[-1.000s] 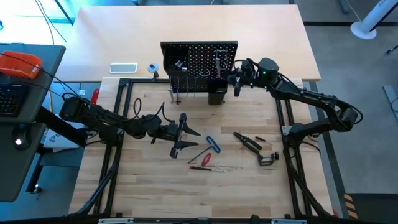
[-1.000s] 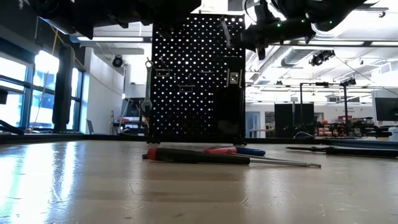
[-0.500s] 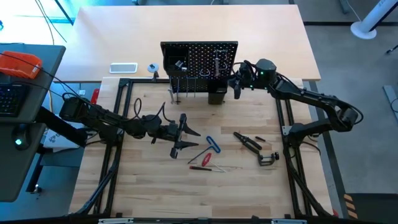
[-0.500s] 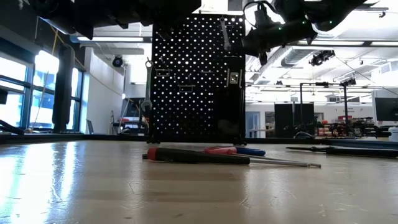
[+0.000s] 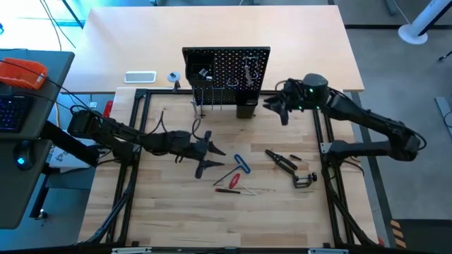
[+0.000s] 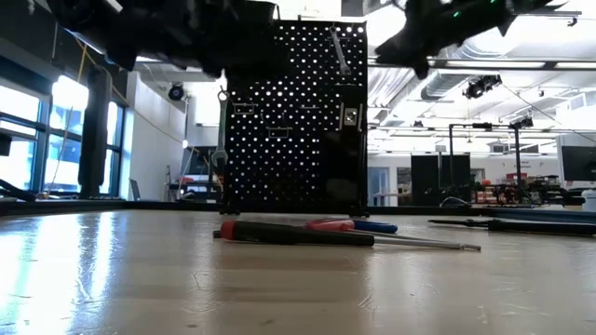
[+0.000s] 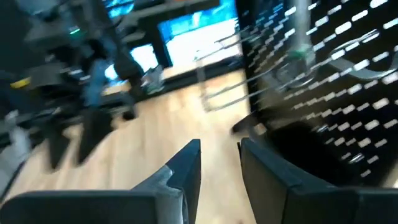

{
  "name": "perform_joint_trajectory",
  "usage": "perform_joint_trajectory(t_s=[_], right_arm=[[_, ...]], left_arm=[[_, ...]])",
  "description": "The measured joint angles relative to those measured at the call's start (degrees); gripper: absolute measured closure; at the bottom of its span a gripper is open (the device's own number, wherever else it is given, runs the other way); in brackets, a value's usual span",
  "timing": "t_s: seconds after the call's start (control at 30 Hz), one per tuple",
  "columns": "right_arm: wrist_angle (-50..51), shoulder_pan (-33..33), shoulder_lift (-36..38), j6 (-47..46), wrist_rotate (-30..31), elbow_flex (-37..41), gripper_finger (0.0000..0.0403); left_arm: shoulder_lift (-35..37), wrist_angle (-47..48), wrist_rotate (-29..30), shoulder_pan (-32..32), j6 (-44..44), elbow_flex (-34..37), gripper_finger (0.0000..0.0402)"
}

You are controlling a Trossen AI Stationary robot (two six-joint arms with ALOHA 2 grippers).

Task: Hang tools onto peg board
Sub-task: Put the nut driver into the bottom black bin on the pegboard

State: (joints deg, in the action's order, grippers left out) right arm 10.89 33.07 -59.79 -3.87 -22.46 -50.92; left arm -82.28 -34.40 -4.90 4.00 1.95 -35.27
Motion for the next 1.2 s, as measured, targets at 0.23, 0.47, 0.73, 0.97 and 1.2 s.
perform_joint_trajectory(t_s=[0.23, 0.47, 0.73, 0.97, 1.2], right_arm=[[12.81, -8.59, 6.5, -0.73, 3.6, 0.0, 0.0295], [23.94, -22.1, 7.27, -8.13, 10.57, 0.02, 0.0295], [27.66, -40.19, 6.86, -17.58, 23.84, 0.09, 0.0295], [28.1, -51.02, 6.79, -22.42, 33.36, 0.09, 0.0295], [29.24, -56.25, 6.79, -24.95, 38.64, 0.09, 0.0295]], left_arm=[[0.0, 5.94, -0.88, 3.39, -1.75, 0.0, 0.0229], [-1.69, 6.37, -0.92, 6.61, -2.19, 0.0, 0.0229], [-8.93, 7.36, -0.93, 9.41, -5.38, 0.0, 0.0229], [-11.65, 7.32, -1.56, 11.54, -6.88, 0.02, 0.0229], [-11.61, 7.83, -1.72, 12.26, -7.54, 0.01, 0.0229]])
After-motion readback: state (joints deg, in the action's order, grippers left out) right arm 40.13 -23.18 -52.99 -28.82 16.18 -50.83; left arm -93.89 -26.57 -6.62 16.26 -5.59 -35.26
